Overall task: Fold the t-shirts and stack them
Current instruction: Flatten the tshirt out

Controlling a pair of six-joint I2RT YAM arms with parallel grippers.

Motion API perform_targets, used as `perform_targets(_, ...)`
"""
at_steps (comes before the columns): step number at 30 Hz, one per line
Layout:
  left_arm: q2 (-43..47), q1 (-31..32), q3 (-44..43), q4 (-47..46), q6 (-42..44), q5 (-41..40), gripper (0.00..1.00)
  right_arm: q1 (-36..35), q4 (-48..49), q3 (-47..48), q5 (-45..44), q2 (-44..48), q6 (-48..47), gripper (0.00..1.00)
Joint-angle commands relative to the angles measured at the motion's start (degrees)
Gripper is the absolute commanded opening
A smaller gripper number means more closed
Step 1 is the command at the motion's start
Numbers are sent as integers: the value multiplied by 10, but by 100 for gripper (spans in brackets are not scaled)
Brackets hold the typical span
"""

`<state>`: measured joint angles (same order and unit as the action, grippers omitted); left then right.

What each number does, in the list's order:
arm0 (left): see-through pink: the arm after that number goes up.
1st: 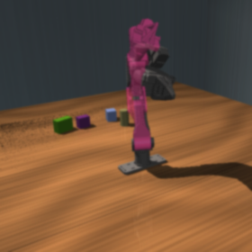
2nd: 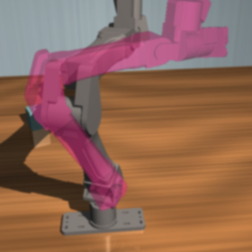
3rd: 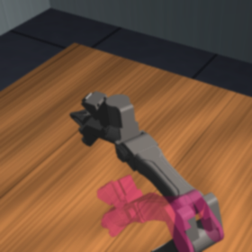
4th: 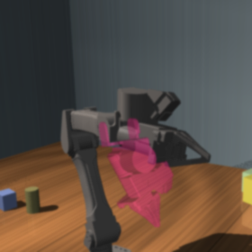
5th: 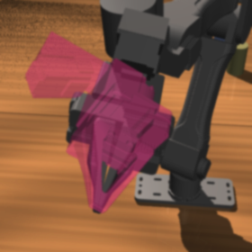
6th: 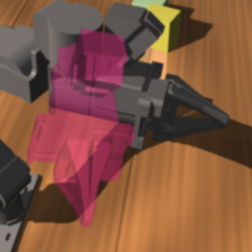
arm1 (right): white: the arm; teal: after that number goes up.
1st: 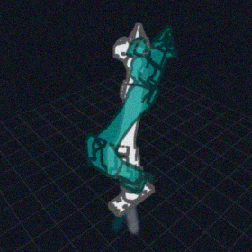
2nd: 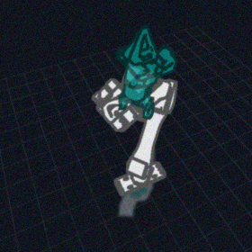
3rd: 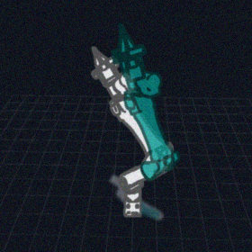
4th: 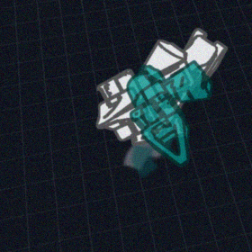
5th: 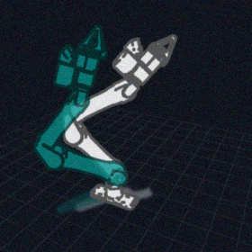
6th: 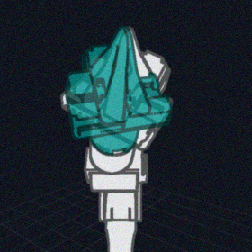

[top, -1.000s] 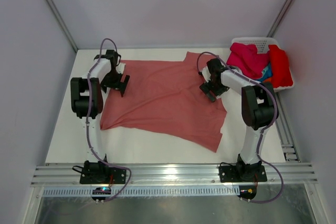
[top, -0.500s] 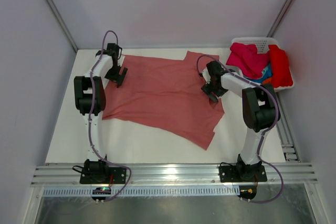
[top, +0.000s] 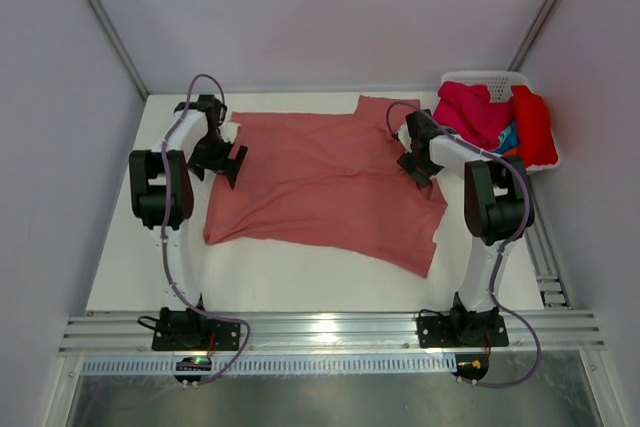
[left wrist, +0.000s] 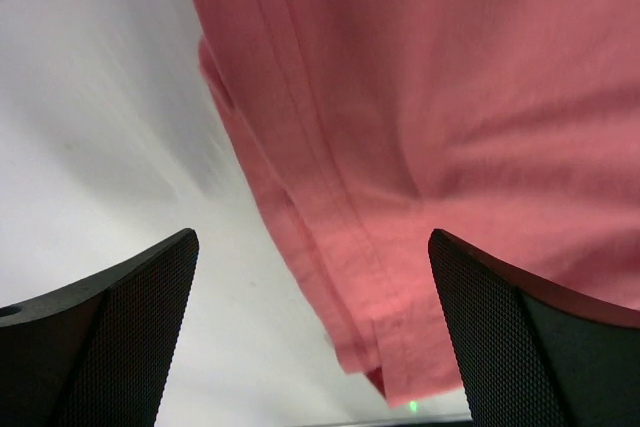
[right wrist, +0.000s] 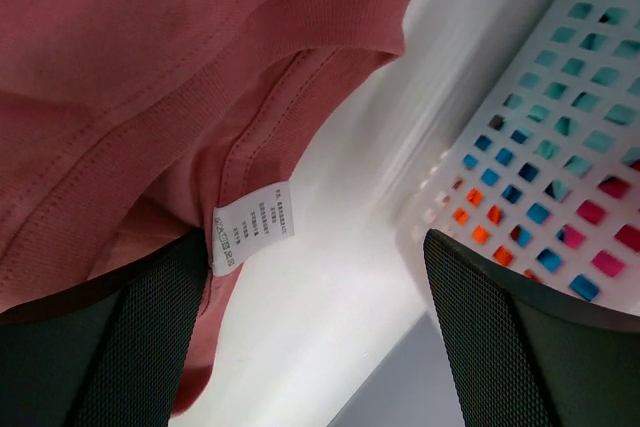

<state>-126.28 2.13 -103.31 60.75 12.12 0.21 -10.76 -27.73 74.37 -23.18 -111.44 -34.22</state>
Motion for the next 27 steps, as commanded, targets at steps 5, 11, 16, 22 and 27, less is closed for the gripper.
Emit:
perform_targets(5, 91, -6, 32, 38, -10, 84, 99, 43, 3, 125, -14, -67, -29, 91)
perform_targets(11, 106, -6, 28, 38, -17, 93, 99, 39, -51, 128, 49, -20, -1, 90)
perform_targets(16, 71, -6, -26, 33, -24, 115, 98, 24, -59, 125, 98, 22, 13, 91)
perform_targets(22, -30, -5, -187, 49, -20, 103, 97, -13, -51, 182, 100, -10, 25, 91)
perform_targets(27, -98, -5, -282, 52, -45, 119, 98, -33, -73, 250, 110, -64, 43, 91)
